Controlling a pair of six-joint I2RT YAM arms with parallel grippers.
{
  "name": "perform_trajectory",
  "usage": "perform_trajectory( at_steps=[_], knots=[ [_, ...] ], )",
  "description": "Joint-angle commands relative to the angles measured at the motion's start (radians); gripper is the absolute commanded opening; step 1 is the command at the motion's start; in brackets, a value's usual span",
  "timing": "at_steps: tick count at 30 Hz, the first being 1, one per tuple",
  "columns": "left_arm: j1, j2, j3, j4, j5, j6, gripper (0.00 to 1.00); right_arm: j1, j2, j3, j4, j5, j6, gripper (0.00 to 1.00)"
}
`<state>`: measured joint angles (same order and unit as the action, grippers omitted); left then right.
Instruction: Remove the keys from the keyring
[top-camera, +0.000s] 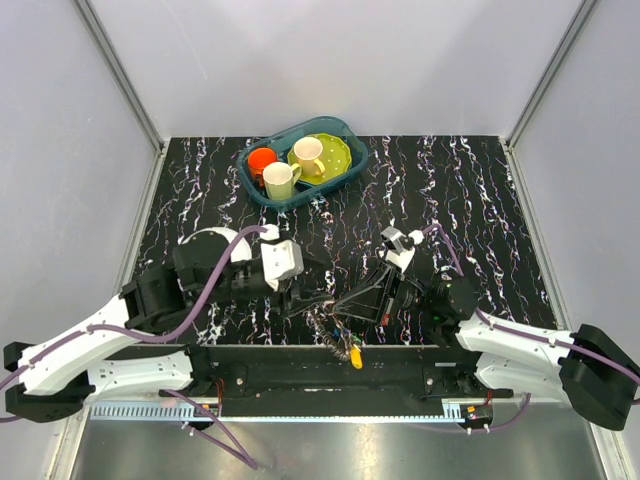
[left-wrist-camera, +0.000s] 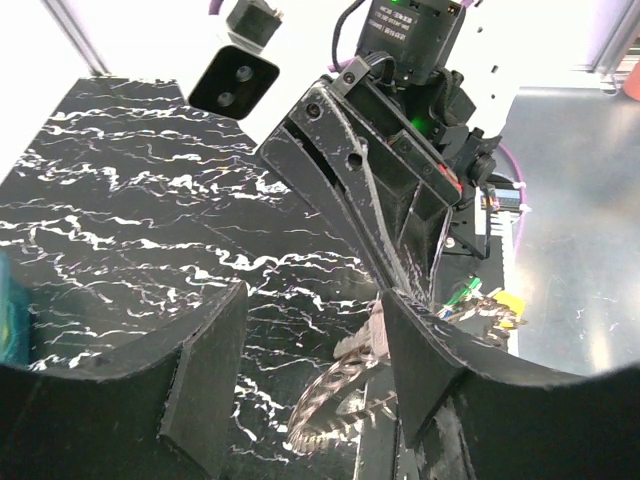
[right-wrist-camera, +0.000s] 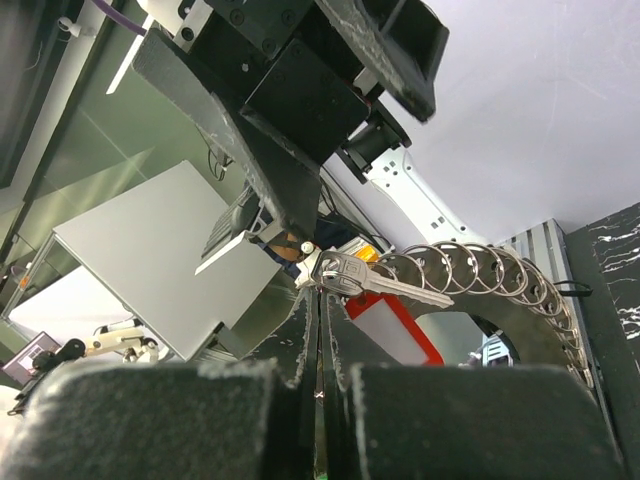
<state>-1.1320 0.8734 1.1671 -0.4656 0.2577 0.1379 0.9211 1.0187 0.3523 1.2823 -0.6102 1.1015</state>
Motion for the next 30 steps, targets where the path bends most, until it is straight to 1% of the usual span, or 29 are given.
perform_trajectory(
  at_steps=[1,4,11,18,30],
  knots=[
    [-0.006,-0.065,0.016,-0.01,-0.078,0.037,0.61,0.005,0.003,0.007,0.236,0.041,0.037,0.0],
    [-0.006,-0.085,0.013,-0.04,-0.078,0.049,0.61,0.005,0.009,0.016,0.236,0.04,0.073,0.0],
    [-0.006,-0.122,-0.04,-0.044,-0.032,0.039,0.61,0.004,0.06,0.048,0.241,0.009,0.185,0.0],
    [-0.006,-0.142,-0.073,-0.045,-0.017,0.043,0.61,0.005,0.077,0.07,0.245,0.006,0.202,0.0],
    [-0.005,-0.106,-0.084,-0.027,-0.034,0.049,0.61,0.007,0.103,0.082,0.249,-0.011,0.222,0.0]
  ],
)
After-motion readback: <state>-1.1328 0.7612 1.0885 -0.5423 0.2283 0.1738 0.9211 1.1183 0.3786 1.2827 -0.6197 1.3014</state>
